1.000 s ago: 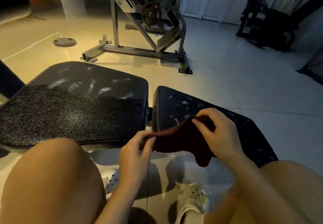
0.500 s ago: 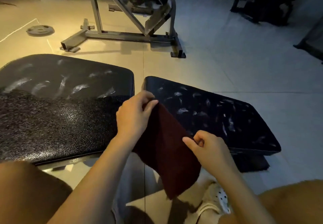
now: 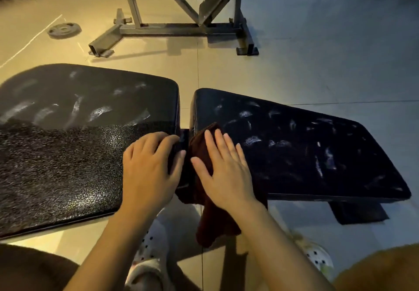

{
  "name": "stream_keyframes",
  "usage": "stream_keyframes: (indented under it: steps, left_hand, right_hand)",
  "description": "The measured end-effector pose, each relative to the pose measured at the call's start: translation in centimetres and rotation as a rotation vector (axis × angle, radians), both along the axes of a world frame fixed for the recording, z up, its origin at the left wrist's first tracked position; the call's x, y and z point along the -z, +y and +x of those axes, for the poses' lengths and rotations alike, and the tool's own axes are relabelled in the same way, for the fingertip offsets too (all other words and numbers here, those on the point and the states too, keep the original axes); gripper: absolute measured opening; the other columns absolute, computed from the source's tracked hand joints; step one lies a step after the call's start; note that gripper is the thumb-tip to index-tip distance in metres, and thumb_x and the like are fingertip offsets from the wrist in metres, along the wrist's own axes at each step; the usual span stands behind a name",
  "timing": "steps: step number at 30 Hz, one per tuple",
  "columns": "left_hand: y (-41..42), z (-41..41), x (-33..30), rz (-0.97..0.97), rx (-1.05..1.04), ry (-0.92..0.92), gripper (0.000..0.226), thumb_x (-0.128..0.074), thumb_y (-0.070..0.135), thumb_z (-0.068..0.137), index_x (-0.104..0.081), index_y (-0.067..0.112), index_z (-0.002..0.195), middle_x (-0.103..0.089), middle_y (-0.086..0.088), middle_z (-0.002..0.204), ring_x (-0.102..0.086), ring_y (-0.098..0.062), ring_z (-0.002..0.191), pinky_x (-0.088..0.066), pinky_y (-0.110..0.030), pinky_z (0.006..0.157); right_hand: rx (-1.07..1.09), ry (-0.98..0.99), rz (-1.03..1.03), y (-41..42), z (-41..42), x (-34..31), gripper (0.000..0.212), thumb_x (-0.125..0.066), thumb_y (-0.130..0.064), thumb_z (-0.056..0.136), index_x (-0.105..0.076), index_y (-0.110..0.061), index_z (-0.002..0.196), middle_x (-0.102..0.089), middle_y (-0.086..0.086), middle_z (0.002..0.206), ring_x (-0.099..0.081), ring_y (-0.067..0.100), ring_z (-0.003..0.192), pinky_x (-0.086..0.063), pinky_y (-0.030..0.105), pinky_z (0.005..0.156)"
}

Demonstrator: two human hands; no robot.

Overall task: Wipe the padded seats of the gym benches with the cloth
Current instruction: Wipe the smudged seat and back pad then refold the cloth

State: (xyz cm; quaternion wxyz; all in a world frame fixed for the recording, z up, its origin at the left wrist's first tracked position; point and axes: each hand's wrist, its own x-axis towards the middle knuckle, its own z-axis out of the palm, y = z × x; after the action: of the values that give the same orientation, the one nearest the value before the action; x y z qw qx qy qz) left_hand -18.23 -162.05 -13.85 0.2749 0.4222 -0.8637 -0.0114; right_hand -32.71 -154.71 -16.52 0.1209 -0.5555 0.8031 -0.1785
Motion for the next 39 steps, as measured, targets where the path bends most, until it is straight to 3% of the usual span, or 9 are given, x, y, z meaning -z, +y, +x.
stream_keyframes:
  steps: [2, 6, 11, 18, 21, 24, 29, 35, 39]
  left_hand:
    - [0.6, 0.8, 1.2, -0.044, 0.004, -0.086, 0.035, -0.053, 0.037, 0.09, -0.067, 0.015, 0.113, -0.062, -0.007, 0.118, -0.052, -0.028, 0.115, -0.037, -0.045, 0.095]
    - [0.8, 0.7, 1.3, -0.084, -0.006, -0.057, 0.03, -0.053, 0.032, 0.091, -0.067, 0.014, 0.111, -0.062, -0.007, 0.119, -0.05, -0.027, 0.119, -0.034, -0.042, 0.099]
    - [1.3, 0.5, 1.8, -0.218, 0.012, -0.09, 0.033, -0.051, 0.025, 0.094, -0.064, 0.009, 0.119, -0.068, -0.009, 0.111, -0.062, -0.028, 0.105, -0.039, -0.042, 0.086]
    - [1.4, 0.4, 2.0, -0.222, 0.009, -0.069, 0.036, -0.047, 0.02, 0.095, -0.06, 0.01, 0.126, -0.068, -0.008, 0.111, -0.062, -0.029, 0.103, -0.04, -0.043, 0.085]
    - [1.6, 0.5, 1.8, -0.205, 0.011, -0.026, 0.038, -0.042, 0.019, 0.094, -0.059, 0.007, 0.126, -0.068, -0.011, 0.113, -0.062, -0.031, 0.105, -0.039, -0.043, 0.086]
    - [1.5, 0.5, 1.5, -0.163, -0.033, 0.02, 0.04, -0.039, 0.022, 0.094, -0.059, 0.006, 0.125, -0.067, -0.013, 0.112, -0.062, -0.032, 0.103, -0.04, -0.043, 0.085]
    - [1.5, 0.3, 1.7, -0.195, -0.013, -0.023, 0.036, -0.041, 0.019, 0.094, -0.061, 0.007, 0.121, -0.067, -0.012, 0.111, -0.059, -0.031, 0.103, -0.038, -0.043, 0.085]
    - [1.3, 0.2, 2.0, -0.222, -0.009, -0.007, 0.034, -0.042, 0.016, 0.094, -0.064, 0.007, 0.119, -0.069, -0.011, 0.108, -0.061, -0.032, 0.101, -0.037, -0.042, 0.082]
    - [1.3, 0.2, 2.1, -0.229, -0.009, -0.029, 0.036, -0.044, 0.014, 0.091, -0.064, 0.007, 0.119, -0.069, -0.011, 0.107, -0.062, -0.033, 0.101, -0.036, -0.041, 0.081]
  right_hand:
    - [0.021, -0.032, 0.032, -0.4, -0.8, 0.0, 0.066, -0.014, -0.061, 0.098, 0.007, -0.033, 0.154, 0.011, -0.005, 0.163, 0.015, 0.01, 0.148, 0.016, 0.03, 0.116]
    - [0.163, -0.051, 0.073, 1.0, -3.4, 0.8, 0.066, -0.014, -0.061, 0.098, 0.003, -0.031, 0.155, 0.009, -0.004, 0.164, 0.011, 0.011, 0.149, 0.012, 0.032, 0.118]
    - [0.344, -0.042, 0.098, 2.1, -4.7, 1.7, 0.064, -0.016, -0.055, 0.101, 0.001, -0.027, 0.156, 0.01, -0.002, 0.164, 0.01, 0.015, 0.15, 0.009, 0.037, 0.121]
    - [0.142, 0.003, 0.052, -0.2, 0.3, 0.2, 0.061, -0.011, -0.052, 0.102, 0.008, -0.026, 0.154, 0.013, -0.003, 0.162, 0.017, 0.016, 0.148, 0.013, 0.037, 0.12]
    - [-0.043, 0.048, -0.016, -0.3, 3.1, -0.3, 0.065, -0.008, -0.054, 0.098, 0.003, -0.025, 0.155, 0.011, -0.003, 0.162, 0.016, 0.015, 0.149, 0.015, 0.036, 0.119]
    - [-0.059, 0.022, -0.054, -0.1, 2.2, -0.1, 0.067, -0.004, -0.055, 0.095, -0.002, -0.026, 0.156, 0.006, -0.005, 0.163, 0.013, 0.009, 0.148, 0.015, 0.03, 0.117]
    - [0.168, -0.024, 0.028, 0.7, -2.3, 1.4, 0.063, -0.011, -0.057, 0.1, 0.004, -0.028, 0.154, 0.009, -0.01, 0.161, 0.011, 0.008, 0.148, 0.011, 0.031, 0.118]
    - [0.51, -0.066, 0.191, 3.9, -11.5, 3.6, 0.064, -0.015, -0.053, 0.102, -0.003, -0.023, 0.157, 0.002, -0.001, 0.164, 0.002, 0.016, 0.151, 0.003, 0.037, 0.122]
    - [0.609, -0.086, 0.205, 3.8, -11.3, 3.5, 0.062, -0.015, -0.05, 0.104, -0.005, -0.019, 0.157, -0.001, 0.001, 0.165, 0.002, 0.018, 0.151, 0.003, 0.04, 0.122]
